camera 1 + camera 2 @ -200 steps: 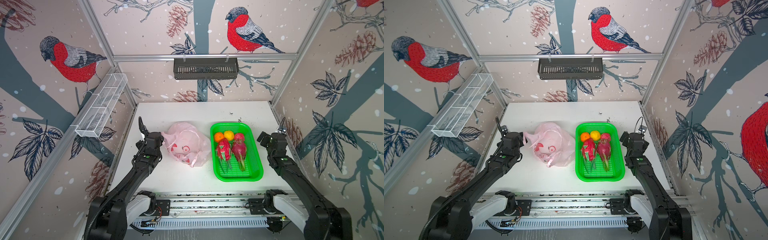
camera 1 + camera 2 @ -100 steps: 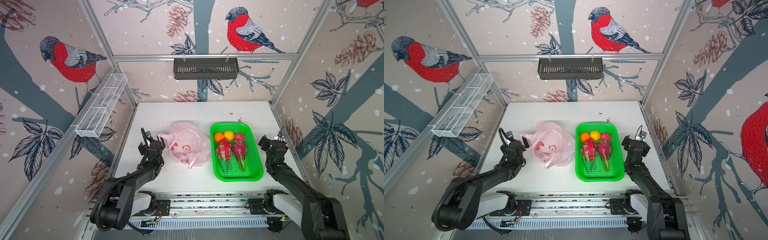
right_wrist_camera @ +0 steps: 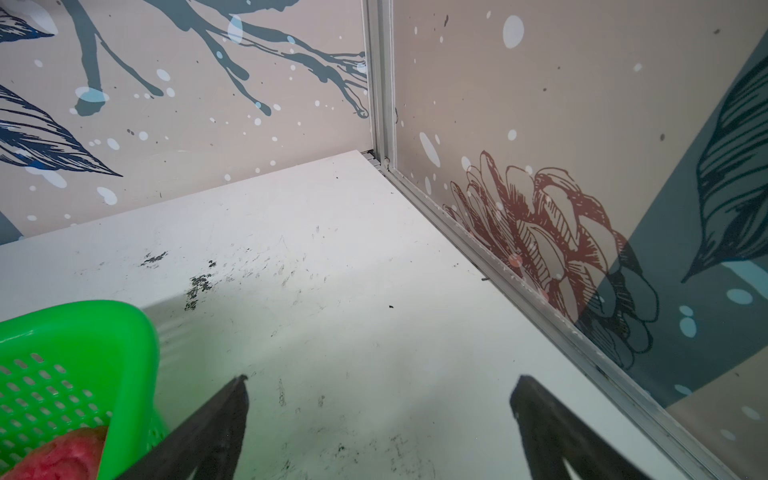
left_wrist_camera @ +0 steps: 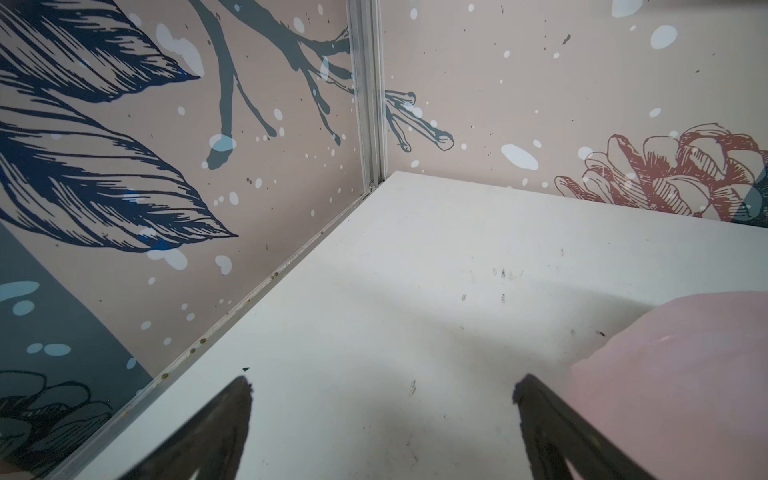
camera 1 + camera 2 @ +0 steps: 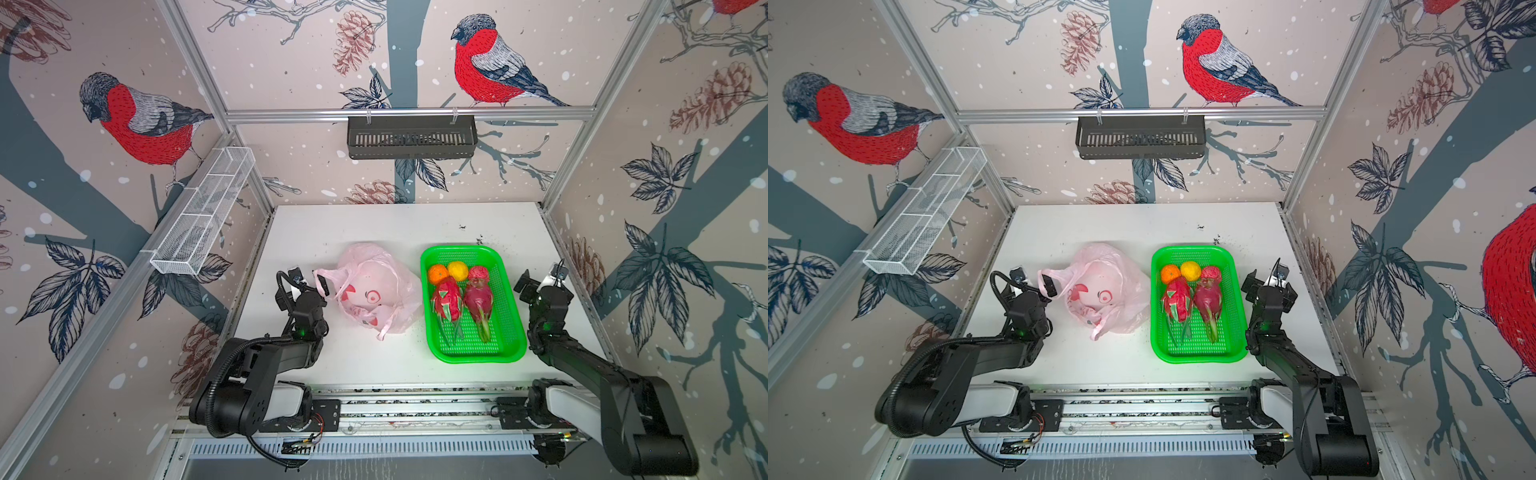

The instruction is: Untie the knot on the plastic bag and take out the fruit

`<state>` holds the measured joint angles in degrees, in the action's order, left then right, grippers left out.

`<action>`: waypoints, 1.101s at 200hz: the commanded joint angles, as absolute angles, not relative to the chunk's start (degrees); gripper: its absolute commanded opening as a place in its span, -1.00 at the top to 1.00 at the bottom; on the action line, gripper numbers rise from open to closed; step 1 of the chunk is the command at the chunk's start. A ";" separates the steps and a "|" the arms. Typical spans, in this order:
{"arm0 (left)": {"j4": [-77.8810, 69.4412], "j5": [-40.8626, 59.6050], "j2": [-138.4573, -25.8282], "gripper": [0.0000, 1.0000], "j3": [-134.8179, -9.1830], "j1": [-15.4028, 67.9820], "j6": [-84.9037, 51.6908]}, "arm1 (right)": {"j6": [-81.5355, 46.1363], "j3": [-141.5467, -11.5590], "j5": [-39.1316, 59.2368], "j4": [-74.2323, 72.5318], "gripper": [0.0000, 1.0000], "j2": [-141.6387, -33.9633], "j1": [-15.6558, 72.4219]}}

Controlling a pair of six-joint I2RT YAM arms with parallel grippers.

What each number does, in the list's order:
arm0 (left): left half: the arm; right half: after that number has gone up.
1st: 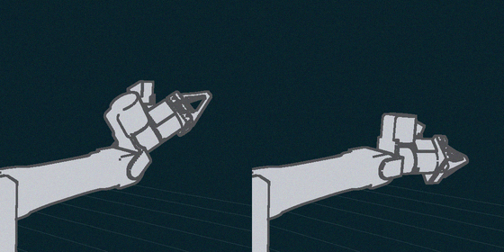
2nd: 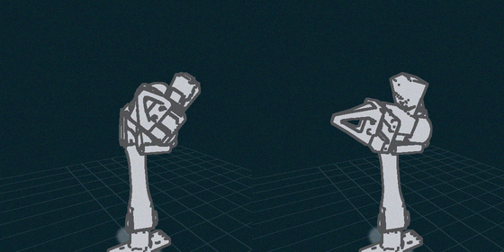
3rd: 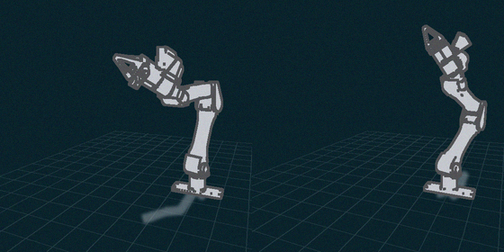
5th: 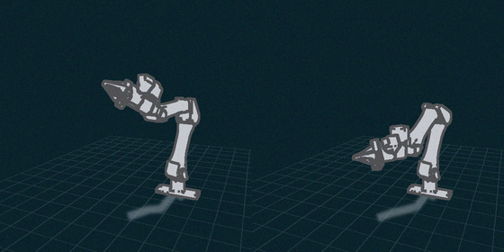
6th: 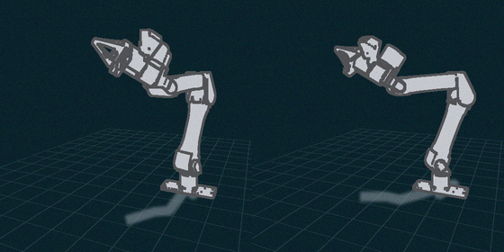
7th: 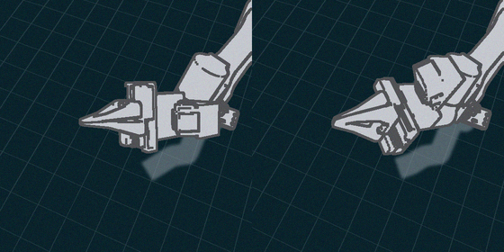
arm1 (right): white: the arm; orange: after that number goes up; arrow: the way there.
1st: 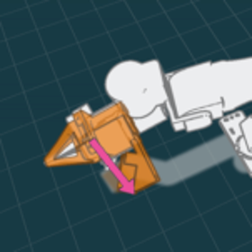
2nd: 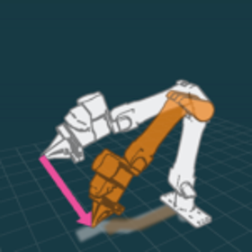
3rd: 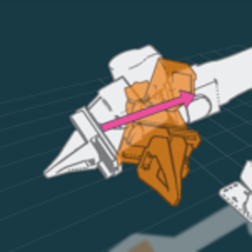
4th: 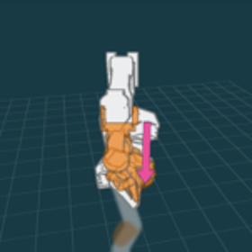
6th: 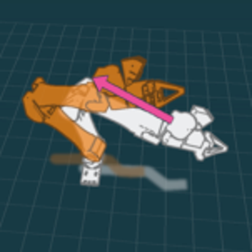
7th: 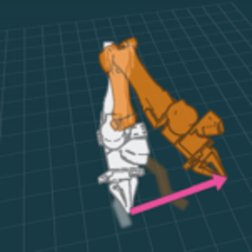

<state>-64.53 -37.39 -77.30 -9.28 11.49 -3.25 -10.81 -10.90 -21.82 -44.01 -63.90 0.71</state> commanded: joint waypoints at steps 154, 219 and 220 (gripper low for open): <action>-92.71 -27.09 -92.04 -0.97 -6.81 10.31 4.61 | -4.73 -12.44 -15.86 -71.62 -0.99 -86.68 3.02; -90.54 -26.81 -91.76 -0.97 -7.64 9.96 4.17 | -5.10 -13.76 -15.12 -68.76 -0.99 -86.65 2.72; -90.45 -26.81 -91.76 -0.97 -7.64 9.90 4.15 | -5.10 -13.73 -15.07 -68.70 -0.99 -86.61 2.72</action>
